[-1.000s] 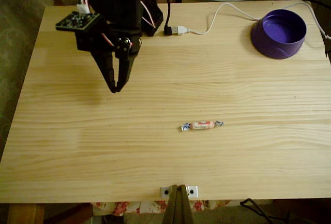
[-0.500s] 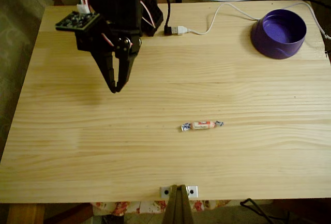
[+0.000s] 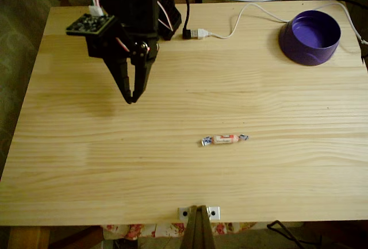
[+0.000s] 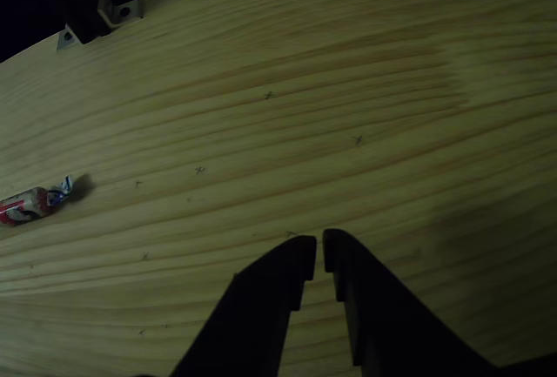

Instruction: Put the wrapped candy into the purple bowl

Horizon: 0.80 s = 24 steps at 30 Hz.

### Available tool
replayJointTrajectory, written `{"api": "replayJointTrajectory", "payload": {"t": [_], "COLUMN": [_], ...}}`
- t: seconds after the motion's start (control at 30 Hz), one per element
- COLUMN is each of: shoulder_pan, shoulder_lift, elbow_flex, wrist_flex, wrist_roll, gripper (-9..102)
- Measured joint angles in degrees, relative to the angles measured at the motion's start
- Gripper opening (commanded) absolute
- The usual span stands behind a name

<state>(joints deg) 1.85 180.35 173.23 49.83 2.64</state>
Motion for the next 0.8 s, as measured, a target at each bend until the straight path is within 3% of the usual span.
{"api": "replayJointTrajectory", "payload": {"t": [0.8], "shoulder_pan": [1.32], "shoulder_lift": [0.00], "elbow_flex": [0.00], "wrist_flex": [0.00], "wrist_roll": [1.05], "gripper": [0]}}
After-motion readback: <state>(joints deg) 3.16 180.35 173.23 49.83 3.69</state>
